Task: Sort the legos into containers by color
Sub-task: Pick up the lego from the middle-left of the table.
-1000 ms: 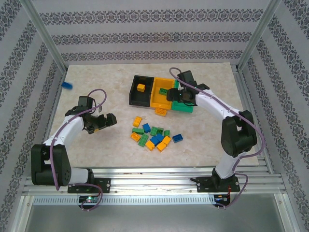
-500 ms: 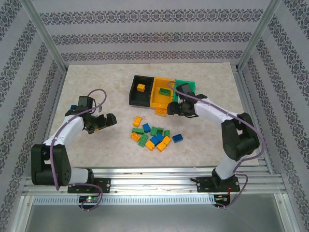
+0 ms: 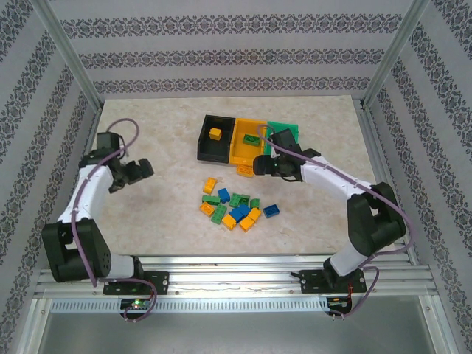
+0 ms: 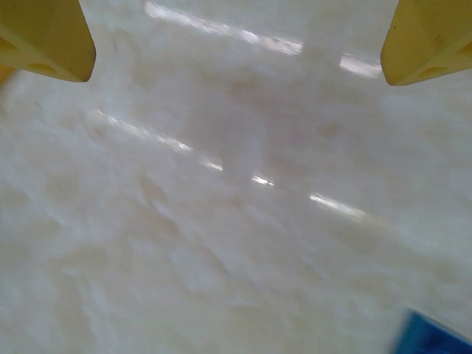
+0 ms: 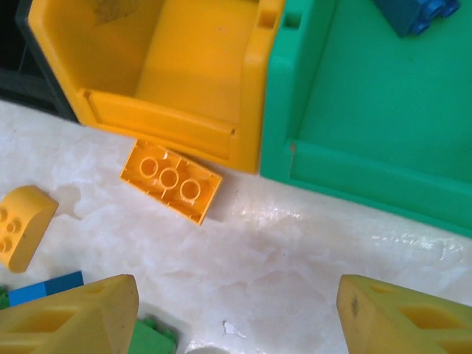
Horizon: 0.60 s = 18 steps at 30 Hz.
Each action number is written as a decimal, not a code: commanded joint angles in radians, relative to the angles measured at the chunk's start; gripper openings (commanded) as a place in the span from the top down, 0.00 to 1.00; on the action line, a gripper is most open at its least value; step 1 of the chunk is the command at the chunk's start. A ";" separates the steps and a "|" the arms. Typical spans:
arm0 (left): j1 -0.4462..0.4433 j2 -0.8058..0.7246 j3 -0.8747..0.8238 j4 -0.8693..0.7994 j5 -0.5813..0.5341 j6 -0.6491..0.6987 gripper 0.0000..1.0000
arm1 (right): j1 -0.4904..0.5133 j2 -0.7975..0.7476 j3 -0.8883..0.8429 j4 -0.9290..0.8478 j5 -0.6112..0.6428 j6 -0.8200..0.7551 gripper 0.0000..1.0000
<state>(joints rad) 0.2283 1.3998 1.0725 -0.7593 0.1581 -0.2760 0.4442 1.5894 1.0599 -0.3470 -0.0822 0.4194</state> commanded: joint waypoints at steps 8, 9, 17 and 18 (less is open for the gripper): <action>0.093 0.315 0.223 -0.075 -0.142 0.108 0.01 | 0.039 -0.104 -0.204 0.203 -0.083 0.019 0.28; 0.093 0.351 0.257 -0.085 -0.164 0.127 0.01 | 0.042 -0.112 -0.215 0.207 -0.088 0.018 0.28; 0.101 0.589 0.483 -0.144 -0.417 0.277 0.00 | 0.053 -0.157 -0.303 0.225 -0.115 0.002 0.28; 0.106 0.604 0.493 -0.138 -0.404 0.290 0.01 | 0.053 -0.155 -0.306 0.226 -0.119 -0.001 0.28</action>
<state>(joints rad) 0.3130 1.9827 1.5288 -0.8421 -0.1715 -0.0780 0.4873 1.4513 0.7757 -0.1509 -0.1741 0.4210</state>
